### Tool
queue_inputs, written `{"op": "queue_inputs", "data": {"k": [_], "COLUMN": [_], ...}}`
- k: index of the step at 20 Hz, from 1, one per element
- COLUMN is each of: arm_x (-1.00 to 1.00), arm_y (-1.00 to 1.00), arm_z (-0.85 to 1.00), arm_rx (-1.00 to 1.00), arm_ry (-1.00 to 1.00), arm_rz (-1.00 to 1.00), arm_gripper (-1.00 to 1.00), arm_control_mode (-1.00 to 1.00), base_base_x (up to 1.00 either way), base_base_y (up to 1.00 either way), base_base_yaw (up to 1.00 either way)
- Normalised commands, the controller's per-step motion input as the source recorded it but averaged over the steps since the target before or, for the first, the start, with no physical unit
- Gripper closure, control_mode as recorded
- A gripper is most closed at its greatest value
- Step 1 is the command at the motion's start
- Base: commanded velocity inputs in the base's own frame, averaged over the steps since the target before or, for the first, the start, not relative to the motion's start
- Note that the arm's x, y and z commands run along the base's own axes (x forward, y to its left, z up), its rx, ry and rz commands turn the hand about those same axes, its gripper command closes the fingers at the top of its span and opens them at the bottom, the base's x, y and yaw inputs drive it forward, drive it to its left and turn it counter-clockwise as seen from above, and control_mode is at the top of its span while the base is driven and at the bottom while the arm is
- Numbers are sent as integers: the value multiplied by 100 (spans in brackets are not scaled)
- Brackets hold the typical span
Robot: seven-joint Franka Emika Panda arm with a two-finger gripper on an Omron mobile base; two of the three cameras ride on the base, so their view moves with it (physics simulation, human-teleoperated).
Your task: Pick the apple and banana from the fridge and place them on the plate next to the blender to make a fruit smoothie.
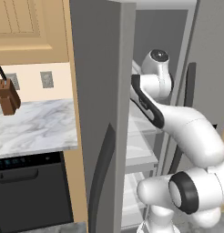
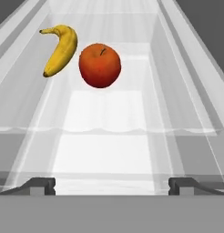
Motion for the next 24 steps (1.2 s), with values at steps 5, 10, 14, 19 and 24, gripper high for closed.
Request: {"op": "queue_inputs", "data": {"k": [5,10,14,19,24], "arm_x": [68,59,56,43,50], "arm_y": [17,8,0,0,0], "arm_z": [0,-10,-13,-25,-15], "arm_rx": [0,0,0,0,0], "arm_ry": [0,0,1,0,0], "arm_rz": [-3,0,0,0,0], "arm_gripper": [-100,-100,-100,-100,-100], "arm_control_mode": [-100,-100,-100,-100,-100], "base_base_x": [0,0,0,0,0], "base_base_y": [0,0,0,0,0], "base_base_yaw": [0,0,0,0,0]}}
